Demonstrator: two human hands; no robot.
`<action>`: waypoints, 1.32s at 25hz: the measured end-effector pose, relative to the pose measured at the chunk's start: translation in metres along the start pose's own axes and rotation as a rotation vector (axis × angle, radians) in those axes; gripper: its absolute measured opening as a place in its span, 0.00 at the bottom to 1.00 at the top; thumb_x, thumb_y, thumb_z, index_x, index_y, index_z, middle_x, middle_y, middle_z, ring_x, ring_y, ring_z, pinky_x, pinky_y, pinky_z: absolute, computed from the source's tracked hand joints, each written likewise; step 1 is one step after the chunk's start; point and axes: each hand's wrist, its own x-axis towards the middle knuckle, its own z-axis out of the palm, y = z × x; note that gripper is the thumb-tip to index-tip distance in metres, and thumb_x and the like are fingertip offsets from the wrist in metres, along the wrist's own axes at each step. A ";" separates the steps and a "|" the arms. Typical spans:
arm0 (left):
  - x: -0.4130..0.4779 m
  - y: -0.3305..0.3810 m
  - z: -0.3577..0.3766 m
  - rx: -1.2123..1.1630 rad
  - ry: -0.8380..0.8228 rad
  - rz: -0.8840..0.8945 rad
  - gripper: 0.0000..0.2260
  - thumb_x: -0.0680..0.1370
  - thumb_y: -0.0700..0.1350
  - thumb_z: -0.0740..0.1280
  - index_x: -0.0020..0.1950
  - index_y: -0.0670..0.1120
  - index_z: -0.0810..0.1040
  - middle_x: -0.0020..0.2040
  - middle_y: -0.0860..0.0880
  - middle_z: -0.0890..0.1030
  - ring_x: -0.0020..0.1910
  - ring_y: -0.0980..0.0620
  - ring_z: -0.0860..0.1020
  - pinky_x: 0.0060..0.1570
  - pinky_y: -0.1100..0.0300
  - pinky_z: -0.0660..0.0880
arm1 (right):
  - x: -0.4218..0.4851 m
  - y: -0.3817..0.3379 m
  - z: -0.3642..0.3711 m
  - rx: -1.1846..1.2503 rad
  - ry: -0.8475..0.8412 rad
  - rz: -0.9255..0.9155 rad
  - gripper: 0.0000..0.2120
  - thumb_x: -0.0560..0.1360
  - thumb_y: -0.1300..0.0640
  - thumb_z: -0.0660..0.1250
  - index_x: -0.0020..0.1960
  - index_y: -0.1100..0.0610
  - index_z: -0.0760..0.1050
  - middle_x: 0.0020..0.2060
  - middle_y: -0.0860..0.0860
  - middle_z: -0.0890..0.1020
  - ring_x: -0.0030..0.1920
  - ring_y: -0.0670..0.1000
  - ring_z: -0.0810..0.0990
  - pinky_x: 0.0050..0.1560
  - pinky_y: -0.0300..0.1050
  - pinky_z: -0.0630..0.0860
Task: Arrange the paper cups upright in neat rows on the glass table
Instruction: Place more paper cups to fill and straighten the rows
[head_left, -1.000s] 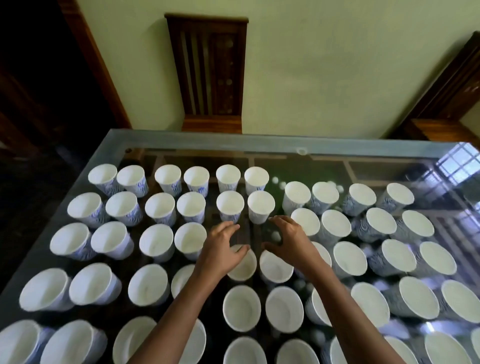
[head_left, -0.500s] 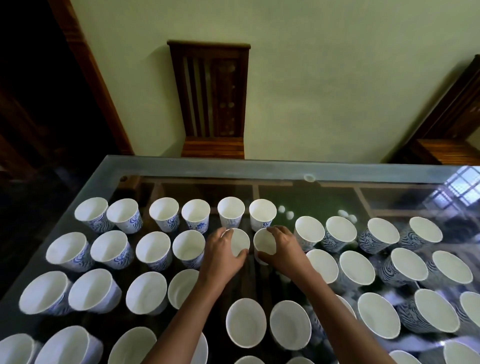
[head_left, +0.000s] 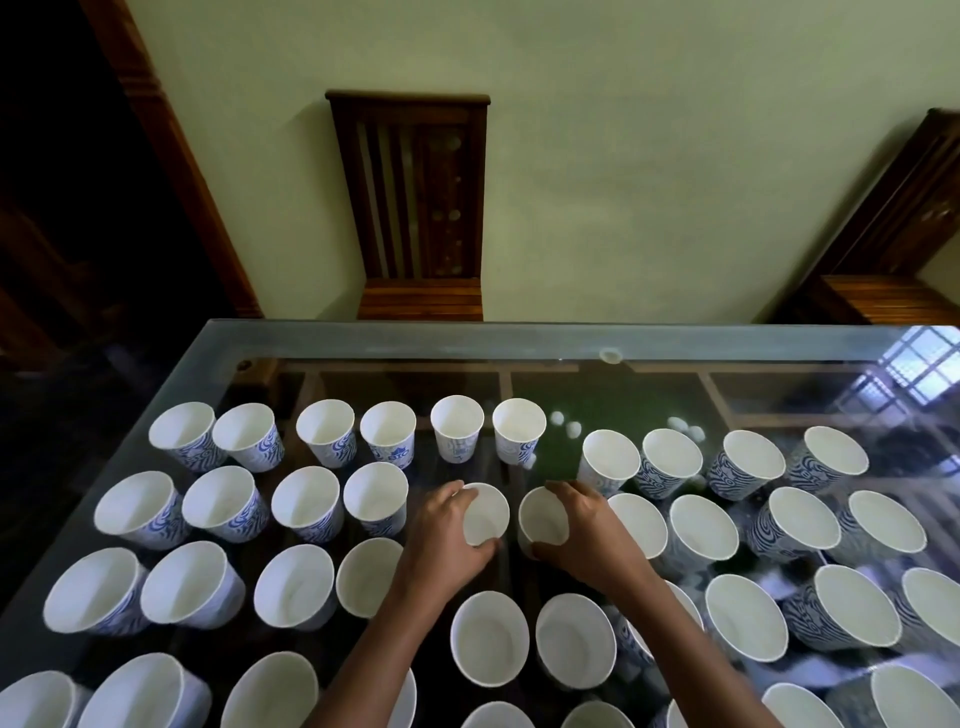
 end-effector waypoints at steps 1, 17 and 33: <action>-0.004 0.001 -0.001 -0.016 -0.006 0.007 0.28 0.68 0.51 0.73 0.66 0.47 0.71 0.69 0.48 0.69 0.67 0.51 0.67 0.65 0.64 0.59 | -0.003 0.000 -0.001 -0.005 -0.007 -0.003 0.36 0.65 0.51 0.75 0.69 0.58 0.66 0.64 0.55 0.72 0.63 0.55 0.72 0.61 0.44 0.69; -0.020 0.006 -0.003 -0.061 -0.039 0.034 0.30 0.66 0.50 0.75 0.66 0.49 0.71 0.69 0.50 0.69 0.67 0.52 0.67 0.63 0.65 0.61 | -0.015 0.004 -0.006 -0.045 -0.045 -0.006 0.39 0.64 0.48 0.76 0.70 0.56 0.65 0.66 0.53 0.71 0.63 0.53 0.71 0.61 0.41 0.68; 0.118 -0.005 -0.014 0.046 0.053 0.005 0.28 0.74 0.54 0.66 0.72 0.48 0.63 0.75 0.49 0.58 0.73 0.49 0.57 0.69 0.58 0.58 | 0.122 -0.014 -0.007 -0.105 -0.014 -0.043 0.37 0.70 0.49 0.72 0.73 0.55 0.58 0.74 0.54 0.58 0.73 0.55 0.58 0.71 0.50 0.61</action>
